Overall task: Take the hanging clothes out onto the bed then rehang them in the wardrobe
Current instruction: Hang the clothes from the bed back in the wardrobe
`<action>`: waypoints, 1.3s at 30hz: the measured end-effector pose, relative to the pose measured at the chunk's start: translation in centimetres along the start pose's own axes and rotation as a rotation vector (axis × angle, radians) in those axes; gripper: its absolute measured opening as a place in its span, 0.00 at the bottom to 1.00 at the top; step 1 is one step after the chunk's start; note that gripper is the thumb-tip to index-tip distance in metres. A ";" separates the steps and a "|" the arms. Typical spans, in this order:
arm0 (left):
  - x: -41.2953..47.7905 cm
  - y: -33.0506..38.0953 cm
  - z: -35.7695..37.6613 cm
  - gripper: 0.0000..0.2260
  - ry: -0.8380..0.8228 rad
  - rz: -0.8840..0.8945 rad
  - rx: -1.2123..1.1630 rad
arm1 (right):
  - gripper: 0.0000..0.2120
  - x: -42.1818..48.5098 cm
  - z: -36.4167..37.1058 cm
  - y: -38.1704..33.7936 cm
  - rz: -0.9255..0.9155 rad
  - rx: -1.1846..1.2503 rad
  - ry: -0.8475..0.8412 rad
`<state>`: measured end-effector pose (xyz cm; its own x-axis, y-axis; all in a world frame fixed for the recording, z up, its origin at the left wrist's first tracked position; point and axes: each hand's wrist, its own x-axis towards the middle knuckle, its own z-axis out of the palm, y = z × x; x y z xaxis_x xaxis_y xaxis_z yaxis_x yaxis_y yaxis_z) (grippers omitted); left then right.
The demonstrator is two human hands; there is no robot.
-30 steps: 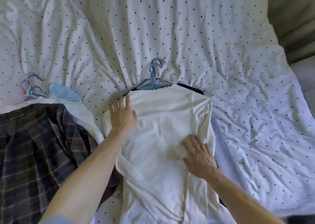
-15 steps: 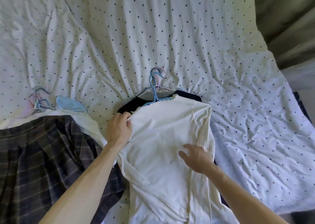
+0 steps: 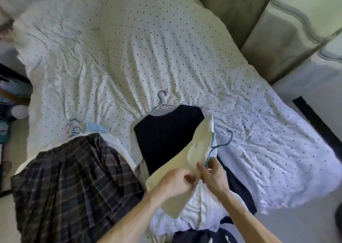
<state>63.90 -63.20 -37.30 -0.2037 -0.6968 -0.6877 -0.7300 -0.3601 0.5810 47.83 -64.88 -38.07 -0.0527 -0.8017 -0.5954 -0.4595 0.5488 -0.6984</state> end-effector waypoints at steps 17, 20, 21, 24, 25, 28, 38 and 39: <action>-15.6 41.2 25.4 0.08 -0.310 1.195 0.724 | 0.06 -38.3 -32.5 19.0 -0.037 0.031 0.641; -20.5 43.8 32.7 0.07 -0.393 1.376 0.723 | 0.05 -46.1 -33.3 22.5 0.048 0.105 0.810; -22.0 44.3 35.0 0.07 -0.430 1.442 0.719 | 0.05 -48.3 -33.1 23.8 0.077 0.132 0.863; -26.2 44.8 41.4 0.08 -0.543 1.593 0.712 | 0.07 -54.4 -31.9 27.1 0.187 0.234 1.018; -27.2 44.8 43.4 0.08 -0.570 1.634 0.714 | 0.09 -56.3 -31.3 28.2 0.231 0.274 1.060; -29.4 44.9 49.0 0.09 -0.679 1.746 0.704 | 0.10 -61.3 -28.9 31.3 0.406 0.369 1.127; -36.4 45.9 61.8 0.12 -1.171 1.723 0.673 | 0.03 -67.6 -22.1 35.0 0.915 0.426 1.215; -37.1 46.1 62.7 0.12 -1.194 1.718 0.684 | 0.01 -67.7 -21.8 34.6 0.928 0.442 1.240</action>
<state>-3.12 -15.07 -12.25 -0.7131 0.6843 0.1522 0.5473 0.4078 0.7309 16.17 3.21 -13.24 -0.9038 0.2623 -0.3381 0.4058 0.7761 -0.4828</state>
